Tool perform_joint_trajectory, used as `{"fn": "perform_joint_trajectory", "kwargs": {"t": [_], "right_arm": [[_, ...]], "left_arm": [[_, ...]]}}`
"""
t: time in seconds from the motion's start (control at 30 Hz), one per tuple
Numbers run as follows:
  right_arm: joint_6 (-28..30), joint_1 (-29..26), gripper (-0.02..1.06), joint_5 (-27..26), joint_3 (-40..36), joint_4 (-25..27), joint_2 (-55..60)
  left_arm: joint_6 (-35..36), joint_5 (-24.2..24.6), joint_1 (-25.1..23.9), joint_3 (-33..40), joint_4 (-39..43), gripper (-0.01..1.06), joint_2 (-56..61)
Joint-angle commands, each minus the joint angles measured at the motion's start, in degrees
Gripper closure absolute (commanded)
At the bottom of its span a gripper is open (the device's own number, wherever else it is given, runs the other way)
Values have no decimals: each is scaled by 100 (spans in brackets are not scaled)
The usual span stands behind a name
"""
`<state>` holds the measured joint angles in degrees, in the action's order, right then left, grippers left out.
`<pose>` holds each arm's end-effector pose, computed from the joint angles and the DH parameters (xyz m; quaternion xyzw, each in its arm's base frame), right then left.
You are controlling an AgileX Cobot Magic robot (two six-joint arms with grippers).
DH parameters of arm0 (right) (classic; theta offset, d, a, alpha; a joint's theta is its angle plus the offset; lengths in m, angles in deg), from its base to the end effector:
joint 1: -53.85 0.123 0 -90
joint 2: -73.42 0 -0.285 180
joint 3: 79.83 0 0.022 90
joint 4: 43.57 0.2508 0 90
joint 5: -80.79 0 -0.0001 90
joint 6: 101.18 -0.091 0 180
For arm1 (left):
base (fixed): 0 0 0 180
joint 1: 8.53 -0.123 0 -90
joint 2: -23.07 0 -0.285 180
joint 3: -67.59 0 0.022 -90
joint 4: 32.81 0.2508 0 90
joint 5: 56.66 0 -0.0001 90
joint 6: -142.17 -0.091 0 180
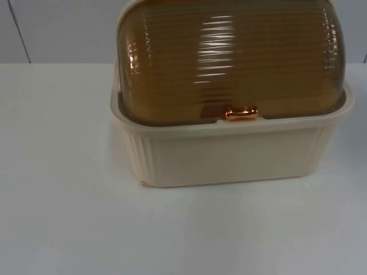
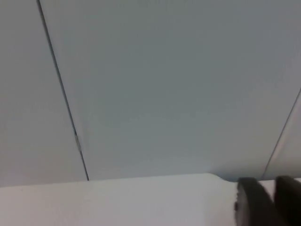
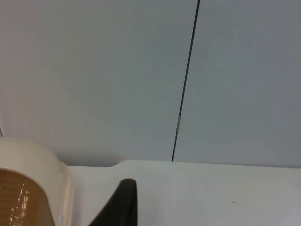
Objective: Open the box lid with the left hand, place the block into the box with the right hand, then close the box lid with the left hand.
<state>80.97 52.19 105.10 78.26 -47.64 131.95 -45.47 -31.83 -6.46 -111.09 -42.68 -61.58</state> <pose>0.1827 -0.0080 0.4063 -0.0201 0.7914 -0.0516 0.6087 0.3066 -0.0177 0.4145 0.0258 0.8208 -0.0465 0.5687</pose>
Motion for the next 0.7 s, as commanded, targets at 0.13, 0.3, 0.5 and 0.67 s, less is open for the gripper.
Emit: {"fn": "perform_joint_trajectory", "kwargs": {"t": [0.13,0.3,0.5,0.67], "right_arm": [[-12,24,0,-14,29,-25,-34],[-15,24,0,-24,29,-25,-34],[-15,24,0,-24,29,-25,-34],[-15,24,0,-24,29,-25,-34]], "left_arm": [[75,-126,-12,-29,-132,9,336],[90,-151,-12,-29,-118,0,383],[90,-117,-12,-29,-121,0,383],[90,-117,-12,-29,-110,0,383]]}}
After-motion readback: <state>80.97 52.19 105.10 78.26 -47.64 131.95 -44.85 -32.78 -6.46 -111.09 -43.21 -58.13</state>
